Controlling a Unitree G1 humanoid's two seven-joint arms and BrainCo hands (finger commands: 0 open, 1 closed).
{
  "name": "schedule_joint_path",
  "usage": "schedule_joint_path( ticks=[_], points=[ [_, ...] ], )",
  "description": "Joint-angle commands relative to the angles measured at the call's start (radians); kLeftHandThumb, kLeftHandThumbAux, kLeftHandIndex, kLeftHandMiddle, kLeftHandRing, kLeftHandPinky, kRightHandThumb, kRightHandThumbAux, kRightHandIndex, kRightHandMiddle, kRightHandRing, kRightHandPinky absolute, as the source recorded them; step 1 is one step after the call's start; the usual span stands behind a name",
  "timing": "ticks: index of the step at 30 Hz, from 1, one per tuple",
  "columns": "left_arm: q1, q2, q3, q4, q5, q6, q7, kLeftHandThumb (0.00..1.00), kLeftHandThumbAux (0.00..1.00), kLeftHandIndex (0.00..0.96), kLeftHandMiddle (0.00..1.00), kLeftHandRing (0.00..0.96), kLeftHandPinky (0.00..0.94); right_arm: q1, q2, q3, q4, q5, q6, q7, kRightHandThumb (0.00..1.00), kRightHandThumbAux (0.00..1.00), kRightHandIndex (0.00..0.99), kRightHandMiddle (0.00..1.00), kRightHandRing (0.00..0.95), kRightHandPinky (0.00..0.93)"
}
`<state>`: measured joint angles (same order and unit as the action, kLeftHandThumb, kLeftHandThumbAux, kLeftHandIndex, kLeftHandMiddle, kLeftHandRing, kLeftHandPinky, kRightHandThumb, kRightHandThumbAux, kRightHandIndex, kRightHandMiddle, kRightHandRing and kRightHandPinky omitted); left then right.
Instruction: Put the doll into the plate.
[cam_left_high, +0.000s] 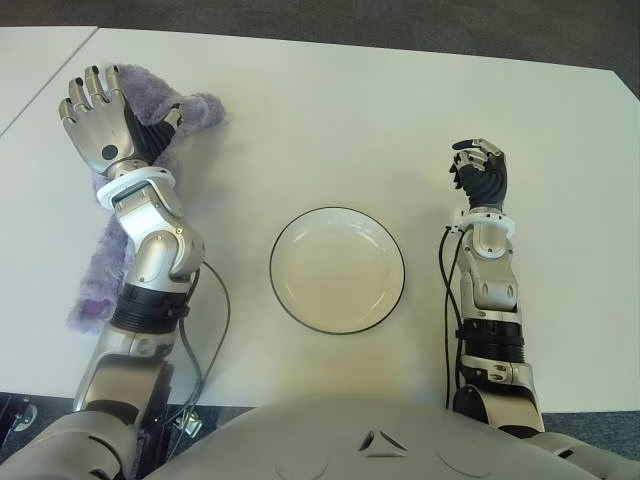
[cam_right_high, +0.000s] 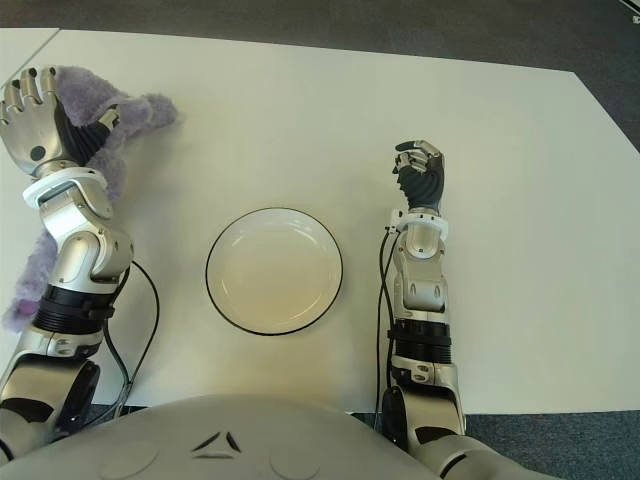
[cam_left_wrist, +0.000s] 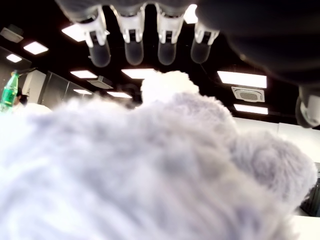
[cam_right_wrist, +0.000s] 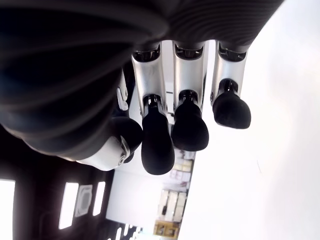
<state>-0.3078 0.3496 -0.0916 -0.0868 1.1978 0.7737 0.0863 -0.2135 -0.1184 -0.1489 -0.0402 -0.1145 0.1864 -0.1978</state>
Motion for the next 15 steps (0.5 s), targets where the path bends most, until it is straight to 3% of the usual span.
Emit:
schedule_joint_path(
  ticks=[1, 9, 12, 14, 15],
  points=[
    [0.001, 0.0, -0.01, 0.013, 0.009, 0.012, 0.001, 0.183, 0.286, 0.0, 0.0, 0.0, 0.0, 0.01, 0.0, -0.005, 0.002, 0.002, 0.017, 0.004, 0.716, 0.713, 0.435, 0.72, 0.757, 0.773],
    [-0.001, 0.0, -0.016, 0.013, 0.009, 0.018, 0.001, 0.183, 0.286, 0.0, 0.0, 0.0, 0.0, 0.009, -0.002, -0.007, 0.003, 0.003, 0.017, 0.006, 0.716, 0.713, 0.435, 0.72, 0.757, 0.773],
    [0.115, -0.045, 0.017, -0.139, -0.064, -0.016, 0.005, 0.162, 0.329, 0.0, 0.0, 0.0, 0.0, 0.009, 0.003, -0.014, 0.006, 0.013, 0.008, 0.005, 0.716, 0.713, 0.435, 0.72, 0.756, 0.775],
    [0.131, -0.05, 0.022, -0.161, -0.074, -0.022, 0.005, 0.148, 0.355, 0.0, 0.0, 0.0, 0.0, 0.009, 0.004, -0.014, 0.005, 0.013, 0.009, 0.006, 0.717, 0.713, 0.435, 0.72, 0.756, 0.774],
    [0.101, -0.087, 0.083, -0.156, -0.207, -0.098, 0.023, 0.146, 0.359, 0.0, 0.0, 0.0, 0.0, 0.01, 0.003, -0.014, 0.005, 0.013, 0.009, 0.008, 0.717, 0.713, 0.435, 0.72, 0.756, 0.773]
  ],
)
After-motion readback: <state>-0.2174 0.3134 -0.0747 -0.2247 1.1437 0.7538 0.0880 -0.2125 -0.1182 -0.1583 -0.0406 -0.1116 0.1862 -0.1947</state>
